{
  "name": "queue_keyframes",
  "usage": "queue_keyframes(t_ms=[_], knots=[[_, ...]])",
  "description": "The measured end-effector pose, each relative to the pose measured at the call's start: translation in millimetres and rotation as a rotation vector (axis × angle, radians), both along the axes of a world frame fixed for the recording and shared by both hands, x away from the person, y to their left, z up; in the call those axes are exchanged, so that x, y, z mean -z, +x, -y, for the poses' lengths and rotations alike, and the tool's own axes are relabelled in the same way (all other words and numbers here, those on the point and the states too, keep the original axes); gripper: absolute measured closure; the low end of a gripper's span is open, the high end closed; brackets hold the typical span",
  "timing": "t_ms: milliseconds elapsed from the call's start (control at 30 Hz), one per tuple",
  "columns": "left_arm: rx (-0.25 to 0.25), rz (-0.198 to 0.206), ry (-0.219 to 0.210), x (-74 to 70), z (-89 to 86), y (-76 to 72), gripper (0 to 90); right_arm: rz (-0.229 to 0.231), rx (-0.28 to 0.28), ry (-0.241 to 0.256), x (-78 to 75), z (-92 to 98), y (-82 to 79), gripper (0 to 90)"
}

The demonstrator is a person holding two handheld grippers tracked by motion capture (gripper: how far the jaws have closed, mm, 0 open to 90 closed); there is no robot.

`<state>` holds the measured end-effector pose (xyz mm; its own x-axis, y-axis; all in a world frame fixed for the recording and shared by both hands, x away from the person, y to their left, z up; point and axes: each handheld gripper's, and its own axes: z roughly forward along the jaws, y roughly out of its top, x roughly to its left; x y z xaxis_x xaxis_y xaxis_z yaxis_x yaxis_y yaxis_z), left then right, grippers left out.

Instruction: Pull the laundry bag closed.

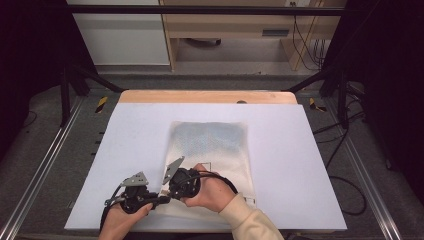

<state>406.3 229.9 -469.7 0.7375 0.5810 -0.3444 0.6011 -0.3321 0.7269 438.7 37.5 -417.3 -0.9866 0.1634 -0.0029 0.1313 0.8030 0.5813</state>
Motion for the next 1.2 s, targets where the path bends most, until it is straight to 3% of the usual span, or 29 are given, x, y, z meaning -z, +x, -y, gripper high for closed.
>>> queue_keyframes(t_ms=[267, 367, 467, 600, 700, 833, 1067, 1200], knots=[[-0.023, -0.015, -0.012, 1.2, -1.5, 0.4, 83.2, 0.006, 0.008, -0.004, 0.9, -0.7, -1.5, 82.3], [0.004, -0.024, 0.011, 1.6, 0.4, -0.1, 81.7, 0.014, 0.001, 0.020, -0.2, 0.0, -2.2, 82.2], [0.028, 0.005, 0.053, -2.2, 4.5, -2.3, 76.9, 0.020, 0.006, 0.007, 0.2, -0.4, -2.7, 82.2], [0.035, -0.023, 0.034, -0.8, 3.6, -2.5, 69.8, 0.032, 0.001, -0.014, 3.1, -0.8, -1.7, 82.2], [0.027, -0.031, 0.022, -0.9, 1.7, -1.4, 70.3, 0.032, -0.001, -0.019, 4.6, -1.0, -1.5, 82.2], [0.012, -0.033, 0.036, -1.2, -1.1, -0.9, 81.2, 0.031, -0.004, -0.016, 5.4, -0.9, -1.5, 82.2], [-0.012, -0.013, 0.030, -4.8, -3.0, -1.6, 83.9, 0.046, -0.003, -0.042, 8.5, 0.5, -1.7, 82.3], [-0.003, -0.023, 0.017, -5.1, -3.1, -2.1, 84.0, 0.038, 0.006, -0.048, 10.9, 5.5, -1.2, 82.2]])
